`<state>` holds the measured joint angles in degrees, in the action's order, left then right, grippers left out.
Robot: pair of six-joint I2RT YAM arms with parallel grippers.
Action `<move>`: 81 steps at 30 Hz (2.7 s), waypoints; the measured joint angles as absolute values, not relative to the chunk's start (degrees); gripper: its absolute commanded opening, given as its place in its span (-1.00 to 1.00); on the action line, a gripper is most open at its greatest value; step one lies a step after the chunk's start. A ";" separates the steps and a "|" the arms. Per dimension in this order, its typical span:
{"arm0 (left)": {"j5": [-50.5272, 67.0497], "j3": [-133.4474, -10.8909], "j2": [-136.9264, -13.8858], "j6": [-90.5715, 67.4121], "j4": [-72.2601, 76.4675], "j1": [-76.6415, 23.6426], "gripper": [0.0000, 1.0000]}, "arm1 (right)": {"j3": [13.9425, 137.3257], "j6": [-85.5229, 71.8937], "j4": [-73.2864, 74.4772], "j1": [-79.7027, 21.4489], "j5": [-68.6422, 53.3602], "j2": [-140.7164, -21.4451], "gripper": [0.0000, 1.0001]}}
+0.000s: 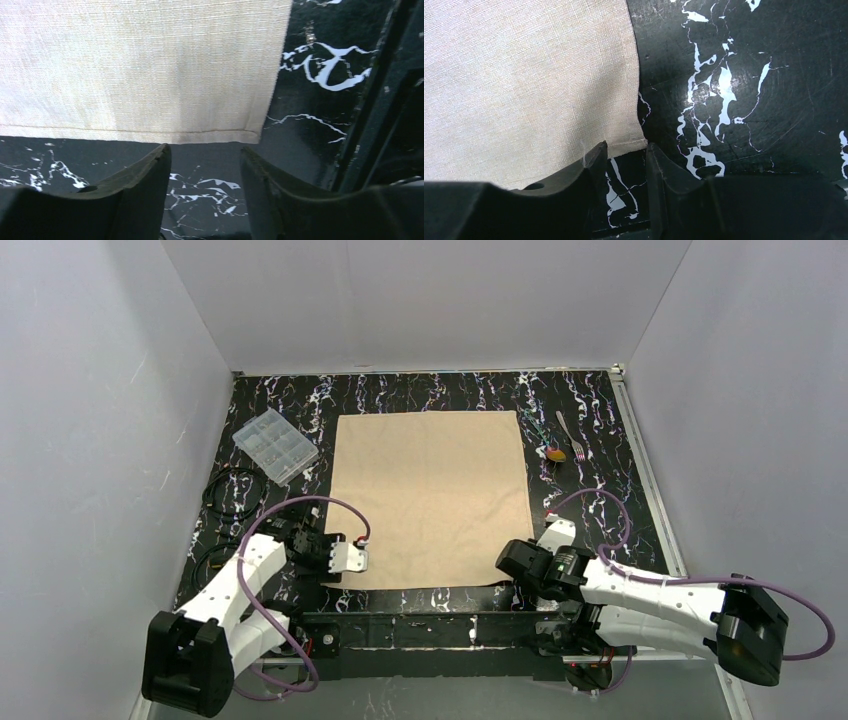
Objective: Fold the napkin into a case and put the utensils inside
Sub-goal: Pick up the flattened napkin from the center of the board.
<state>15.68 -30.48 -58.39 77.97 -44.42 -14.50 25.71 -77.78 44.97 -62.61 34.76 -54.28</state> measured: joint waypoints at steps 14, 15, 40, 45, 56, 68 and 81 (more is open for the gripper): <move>17.10 -27.05 -54.30 85.12 -48.12 -16.10 0.25 | 29.23 -76.25 45.06 -62.61 34.79 -54.76 -0.28; 17.12 -27.03 -54.33 85.34 -48.12 -16.27 0.24 | 29.50 -76.20 45.04 -62.61 34.79 -54.76 -0.28; 17.10 -27.97 -57.98 84.82 -43.77 -17.87 -1.00 | 32.08 -74.54 46.85 -61.63 36.38 -55.07 -0.10; 17.34 -29.32 -59.18 82.83 -43.70 -17.87 -1.00 | 32.95 -74.89 49.04 -60.71 36.23 -55.09 0.18; 17.12 -29.17 -58.61 82.52 -43.86 -17.87 -1.00 | 25.34 -76.14 47.70 -55.86 31.51 -53.41 0.09; 17.12 -28.82 -58.70 81.47 -43.81 -17.89 -1.00 | 25.26 -71.64 40.91 -51.37 30.61 -55.31 -0.95; 19.75 -40.88 -63.72 70.39 -46.02 -17.91 -1.00 | 35.81 -68.34 49.41 -51.33 32.86 -52.93 -0.97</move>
<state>19.75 -40.88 -63.72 70.39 -46.02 -17.91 35.81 -68.34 49.41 -51.33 32.86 -52.93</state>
